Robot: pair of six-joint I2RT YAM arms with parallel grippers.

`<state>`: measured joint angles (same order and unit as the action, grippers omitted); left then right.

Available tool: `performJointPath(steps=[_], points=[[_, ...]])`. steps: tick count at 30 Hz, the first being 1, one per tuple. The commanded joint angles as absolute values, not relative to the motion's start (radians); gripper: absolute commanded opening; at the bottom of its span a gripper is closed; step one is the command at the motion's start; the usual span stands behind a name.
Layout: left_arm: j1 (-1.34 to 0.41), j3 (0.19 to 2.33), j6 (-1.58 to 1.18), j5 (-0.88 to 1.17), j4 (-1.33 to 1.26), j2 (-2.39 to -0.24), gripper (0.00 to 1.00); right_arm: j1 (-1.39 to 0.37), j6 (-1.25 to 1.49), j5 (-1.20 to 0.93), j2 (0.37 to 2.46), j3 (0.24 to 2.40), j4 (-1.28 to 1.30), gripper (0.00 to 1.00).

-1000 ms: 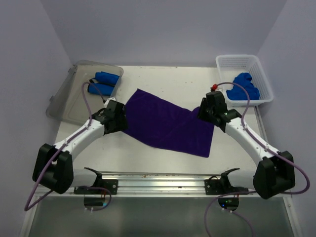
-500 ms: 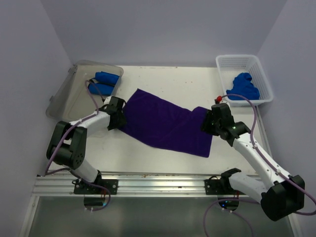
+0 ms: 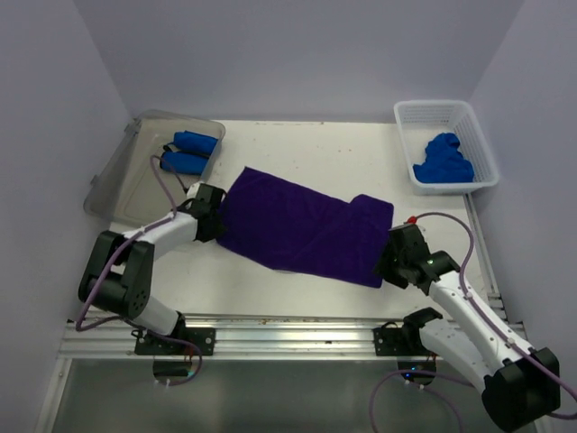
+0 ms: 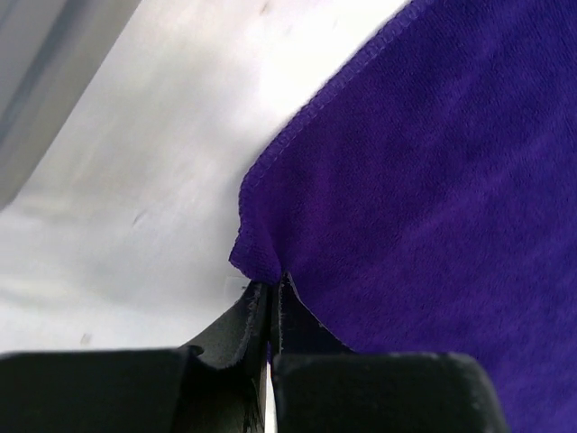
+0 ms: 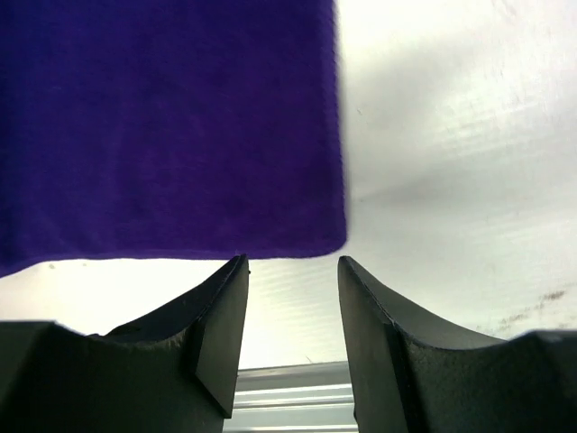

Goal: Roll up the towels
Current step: Flatten the towel

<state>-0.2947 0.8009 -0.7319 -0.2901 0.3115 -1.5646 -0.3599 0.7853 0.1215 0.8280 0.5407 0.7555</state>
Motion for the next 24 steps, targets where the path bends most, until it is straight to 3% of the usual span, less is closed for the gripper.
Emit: performJointPath(steps=[1,9,21,24], points=[[-0.291,0.721,-0.767,-0.269,0.366,-1.416,0.0,-0.36,0.902,0.134,0.847,0.523,0.788,0.48],[-0.293,0.623,-0.776,-0.232,0.405,-1.259,0.0,-0.36,0.989,0.143,0.876,0.436,0.738,0.45],[-0.293,0.626,-0.746,-0.206,0.399,-1.265,0.0,-0.36,0.965,0.146,0.914,0.388,0.611,0.46],[-0.293,0.638,-0.739,-0.206,0.4,-1.272,0.0,-0.359,0.96,0.155,0.943,0.384,0.6,0.39]])
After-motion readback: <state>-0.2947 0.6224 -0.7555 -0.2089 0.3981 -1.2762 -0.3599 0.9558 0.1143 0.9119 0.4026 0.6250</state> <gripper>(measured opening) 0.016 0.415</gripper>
